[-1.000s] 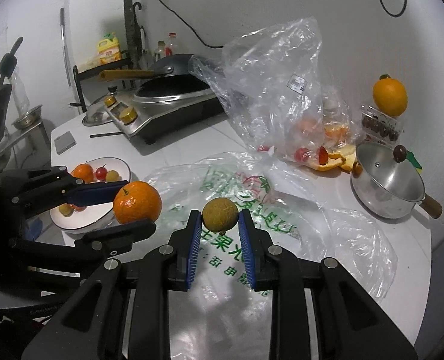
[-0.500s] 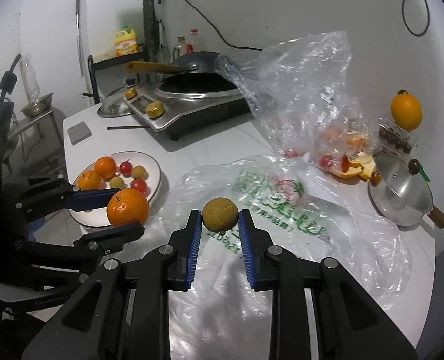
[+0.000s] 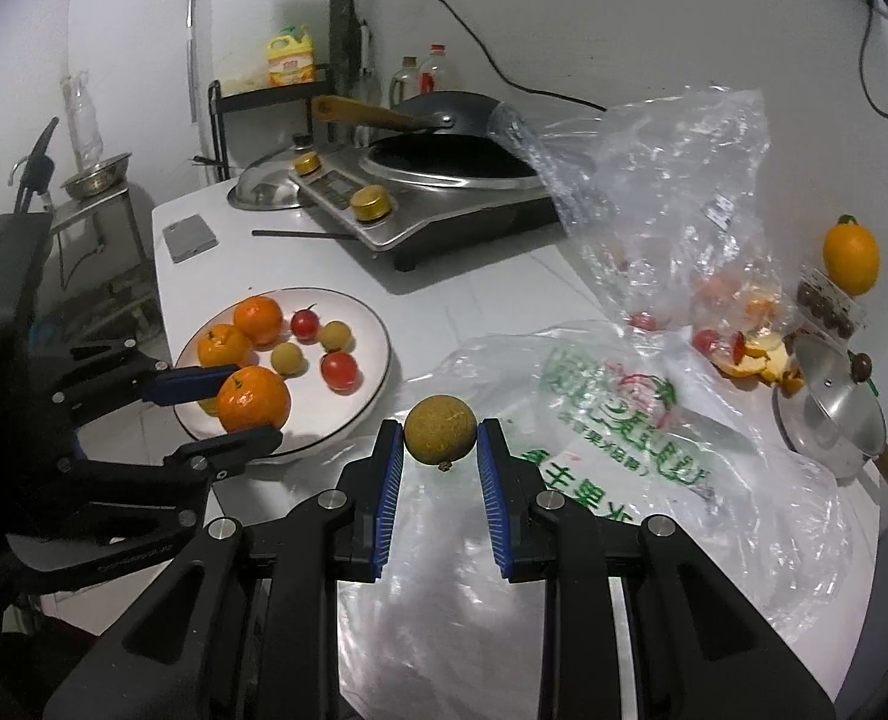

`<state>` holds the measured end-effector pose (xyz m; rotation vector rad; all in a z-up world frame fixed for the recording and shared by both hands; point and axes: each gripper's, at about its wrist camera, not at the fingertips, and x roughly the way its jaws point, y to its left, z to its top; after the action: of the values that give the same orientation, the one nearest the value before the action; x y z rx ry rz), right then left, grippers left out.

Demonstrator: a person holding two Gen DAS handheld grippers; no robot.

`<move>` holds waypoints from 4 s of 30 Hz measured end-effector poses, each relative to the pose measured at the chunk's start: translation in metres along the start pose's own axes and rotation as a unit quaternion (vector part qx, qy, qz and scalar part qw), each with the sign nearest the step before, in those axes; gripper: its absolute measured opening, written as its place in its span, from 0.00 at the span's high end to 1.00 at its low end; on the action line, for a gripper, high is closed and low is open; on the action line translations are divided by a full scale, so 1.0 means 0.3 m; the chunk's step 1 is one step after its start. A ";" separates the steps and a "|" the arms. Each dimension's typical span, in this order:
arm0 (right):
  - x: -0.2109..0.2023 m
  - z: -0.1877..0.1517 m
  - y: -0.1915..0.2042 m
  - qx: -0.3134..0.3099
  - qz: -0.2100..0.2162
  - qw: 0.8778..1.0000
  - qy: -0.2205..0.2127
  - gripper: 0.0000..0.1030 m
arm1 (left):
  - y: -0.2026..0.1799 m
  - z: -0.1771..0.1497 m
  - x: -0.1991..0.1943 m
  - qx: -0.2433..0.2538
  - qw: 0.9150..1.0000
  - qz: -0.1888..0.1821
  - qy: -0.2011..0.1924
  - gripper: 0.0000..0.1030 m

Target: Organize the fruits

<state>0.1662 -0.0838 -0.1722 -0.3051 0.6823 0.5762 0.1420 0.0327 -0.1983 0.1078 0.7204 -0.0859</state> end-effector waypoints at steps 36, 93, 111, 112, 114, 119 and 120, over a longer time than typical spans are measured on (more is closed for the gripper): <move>0.185 0.023 -0.030 0.007 0.034 0.999 0.028 0.73 | 0.081 0.036 0.242 0.008 0.997 0.051 0.052 0.60; 0.379 0.042 0.366 -0.059 0.080 0.990 0.098 0.73 | 0.416 -0.122 -0.038 -0.103 0.993 0.055 -0.024 0.47; 0.341 0.045 0.354 -0.043 0.074 0.992 0.089 0.72 | 0.379 -0.121 -0.099 -0.097 0.993 0.062 -0.036 0.47; 0.331 0.045 0.351 -0.042 0.073 0.993 0.087 0.72 | 0.373 -0.119 -0.107 -0.098 0.993 0.060 -0.037 0.47; 0.310 0.042 0.345 -0.041 0.070 0.993 0.081 0.72 | 0.361 -0.117 -0.117 -0.099 0.993 0.058 -0.038 0.47; 0.251 0.033 0.331 -0.039 0.064 0.995 0.069 0.72 | 0.313 -0.108 -0.156 -0.093 0.993 0.055 -0.045 0.41; 0.242 0.032 0.330 -0.038 0.063 0.995 0.067 0.72 | 0.303 -0.107 -0.165 -0.092 0.993 0.055 -0.047 0.36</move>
<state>0.1582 0.0287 -0.2214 -0.3757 0.8138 0.7080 0.0945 0.1289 -0.1832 -0.0329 0.6240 0.0795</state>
